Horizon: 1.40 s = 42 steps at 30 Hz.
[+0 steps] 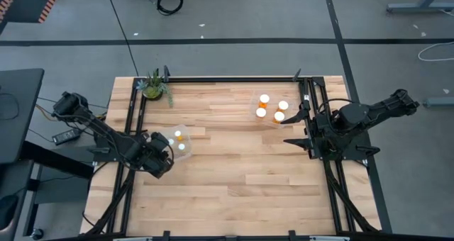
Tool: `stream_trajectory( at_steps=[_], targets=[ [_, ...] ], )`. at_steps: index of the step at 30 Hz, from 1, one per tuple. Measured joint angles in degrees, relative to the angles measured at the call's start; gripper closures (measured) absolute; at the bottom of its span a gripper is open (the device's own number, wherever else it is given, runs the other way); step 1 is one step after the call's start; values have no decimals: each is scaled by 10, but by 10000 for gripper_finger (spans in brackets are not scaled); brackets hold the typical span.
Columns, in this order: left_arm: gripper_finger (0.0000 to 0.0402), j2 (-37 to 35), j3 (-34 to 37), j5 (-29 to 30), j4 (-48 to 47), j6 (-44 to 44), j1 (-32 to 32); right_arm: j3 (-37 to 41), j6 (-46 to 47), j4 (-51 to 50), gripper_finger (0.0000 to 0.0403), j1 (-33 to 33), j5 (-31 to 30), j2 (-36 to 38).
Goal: Pick and place medicine bottles into bin by pill shape (circle, oval)
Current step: Put the blue pill bottle into the left transparent bin, then return to Home Position
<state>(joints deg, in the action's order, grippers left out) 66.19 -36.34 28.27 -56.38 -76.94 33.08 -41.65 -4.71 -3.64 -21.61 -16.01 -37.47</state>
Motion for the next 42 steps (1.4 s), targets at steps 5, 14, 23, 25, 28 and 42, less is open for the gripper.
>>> stream_trajectory(
  at_steps=[5, 14, 23, 25, 28, 42],
  targets=[
    [251, 0, 18, 0, 5, -51, 0, 0, 0, 0, 122, 0, 0, 0],
    [265, 0, 20, -2, 25, -50, 0, 0, 0, 2, 122, 0, 0, 0],
    [234, 0, 20, -5, 25, -53, 0, 0, 0, 2, 122, 0, 0, 0],
    [220, 0, 20, -5, 25, -52, 0, 0, 0, 2, 122, 0, 0, 0],
    [199, 0, 20, -5, 20, -49, 0, 0, 1, 2, 122, 0, 0, 0],
    [169, 0, -55, -12, -55, 13, -20, 0, 1, 2, 122, 0, -17, 0]
  ],
)
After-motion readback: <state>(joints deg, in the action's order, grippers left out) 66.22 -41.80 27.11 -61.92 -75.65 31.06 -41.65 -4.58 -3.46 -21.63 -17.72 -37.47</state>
